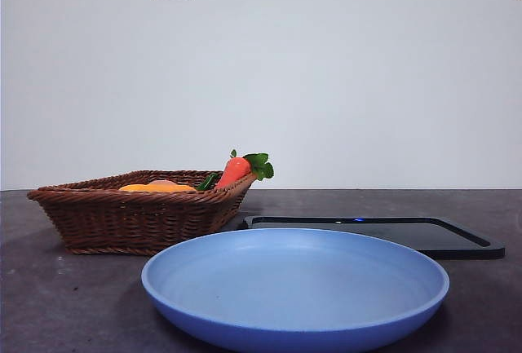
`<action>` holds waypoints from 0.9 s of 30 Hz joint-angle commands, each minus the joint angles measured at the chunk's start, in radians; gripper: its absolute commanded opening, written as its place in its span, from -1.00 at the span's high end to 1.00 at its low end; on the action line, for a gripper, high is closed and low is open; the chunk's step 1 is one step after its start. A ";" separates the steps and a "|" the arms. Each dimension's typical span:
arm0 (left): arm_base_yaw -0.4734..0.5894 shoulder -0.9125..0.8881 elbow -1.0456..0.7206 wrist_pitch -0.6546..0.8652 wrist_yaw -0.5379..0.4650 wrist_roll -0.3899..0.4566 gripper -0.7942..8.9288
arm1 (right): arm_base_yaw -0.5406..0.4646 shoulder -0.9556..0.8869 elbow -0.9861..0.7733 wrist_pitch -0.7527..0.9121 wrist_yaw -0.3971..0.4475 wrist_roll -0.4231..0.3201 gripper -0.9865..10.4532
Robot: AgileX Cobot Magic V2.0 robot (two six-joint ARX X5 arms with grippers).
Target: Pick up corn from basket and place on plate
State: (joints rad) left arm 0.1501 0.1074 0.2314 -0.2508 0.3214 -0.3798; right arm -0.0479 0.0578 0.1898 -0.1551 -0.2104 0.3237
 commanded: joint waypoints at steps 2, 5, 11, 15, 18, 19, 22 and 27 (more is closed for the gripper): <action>0.002 0.108 0.089 0.003 0.055 0.015 0.82 | 0.000 0.088 0.088 -0.042 -0.045 0.008 0.82; -0.002 0.205 0.163 -0.007 0.130 0.055 0.82 | 0.005 0.181 0.167 -0.092 -0.109 -0.012 0.82; -0.050 0.378 0.317 -0.106 0.211 0.158 0.82 | 0.051 0.383 0.335 -0.246 -0.227 -0.128 0.82; -0.140 0.456 0.392 -0.173 0.212 0.213 0.82 | 0.108 0.502 0.438 -0.370 -0.238 -0.233 0.82; -0.212 0.495 0.419 -0.204 0.211 0.238 0.82 | 0.161 0.581 0.493 -0.444 -0.237 -0.284 0.82; -0.232 0.503 0.421 -0.206 0.210 0.241 0.82 | 0.177 0.600 0.505 -0.461 -0.236 -0.295 0.82; -0.296 0.529 0.421 -0.206 0.208 0.246 0.82 | 0.244 0.662 0.532 -0.500 -0.233 -0.325 0.82; -0.309 0.535 0.421 -0.201 0.195 0.249 0.82 | 0.284 0.679 0.532 -0.489 -0.208 -0.324 0.82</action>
State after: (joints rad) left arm -0.1566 0.6365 0.6369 -0.4675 0.5198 -0.1444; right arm 0.2310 0.7330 0.7036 -0.6563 -0.4191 0.0109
